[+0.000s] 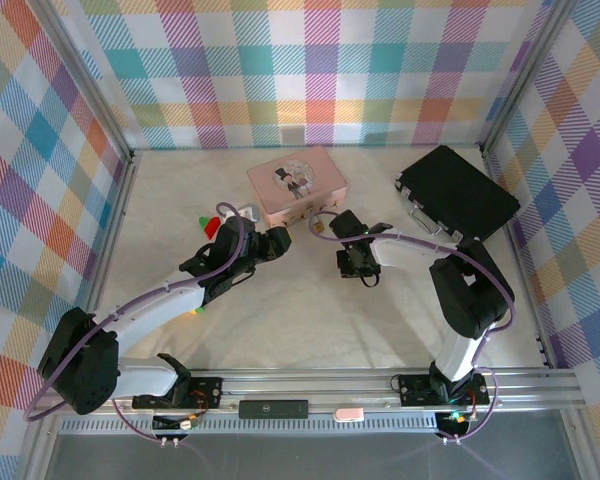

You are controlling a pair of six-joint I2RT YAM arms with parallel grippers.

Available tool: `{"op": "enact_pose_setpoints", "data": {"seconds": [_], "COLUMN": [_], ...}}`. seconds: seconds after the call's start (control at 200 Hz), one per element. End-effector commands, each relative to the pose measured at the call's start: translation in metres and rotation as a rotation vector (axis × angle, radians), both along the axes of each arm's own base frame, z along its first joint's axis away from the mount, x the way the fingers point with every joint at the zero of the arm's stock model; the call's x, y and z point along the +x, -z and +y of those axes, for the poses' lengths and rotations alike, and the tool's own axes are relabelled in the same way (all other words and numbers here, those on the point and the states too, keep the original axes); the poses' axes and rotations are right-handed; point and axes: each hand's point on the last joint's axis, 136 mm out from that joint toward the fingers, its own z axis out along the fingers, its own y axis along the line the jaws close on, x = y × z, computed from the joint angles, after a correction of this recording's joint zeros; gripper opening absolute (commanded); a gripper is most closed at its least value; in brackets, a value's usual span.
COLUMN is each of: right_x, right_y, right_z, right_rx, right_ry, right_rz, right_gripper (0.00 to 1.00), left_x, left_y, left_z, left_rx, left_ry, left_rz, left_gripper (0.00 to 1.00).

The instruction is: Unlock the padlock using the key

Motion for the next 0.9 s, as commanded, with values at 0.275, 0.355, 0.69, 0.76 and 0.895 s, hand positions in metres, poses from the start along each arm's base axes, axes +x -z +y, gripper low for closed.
{"op": "enact_pose_setpoints", "data": {"seconds": [0.275,0.355,0.69,0.76,0.895], "right_x": [-0.004,-0.006,-0.01,-0.011,-0.008], "right_y": [0.01,0.012,0.019,0.022,0.02], "right_z": [0.001,0.001,-0.001,0.0,0.003], "right_rx": [0.021,0.017,0.026,0.031,0.043], "right_ry": [0.028,0.027,0.068,0.068,0.069], "right_rz": [0.032,0.041,0.062,0.067,0.062], "right_gripper": [0.18,0.18,0.24,0.23,0.1], "left_x": [0.003,0.004,0.004,0.002,0.001], "left_y": [-0.017,-0.022,-0.034,-0.033,-0.035], "left_z": [0.008,0.01,0.01,0.012,0.017], "left_rx": [-0.007,0.005,-0.003,-0.009,0.0], "left_ry": [-0.031,-0.037,-0.026,-0.034,-0.049], "left_rz": [-0.036,-0.055,-0.093,-0.093,-0.106], "left_gripper": [0.62,0.63,0.65,0.65,0.65]}}
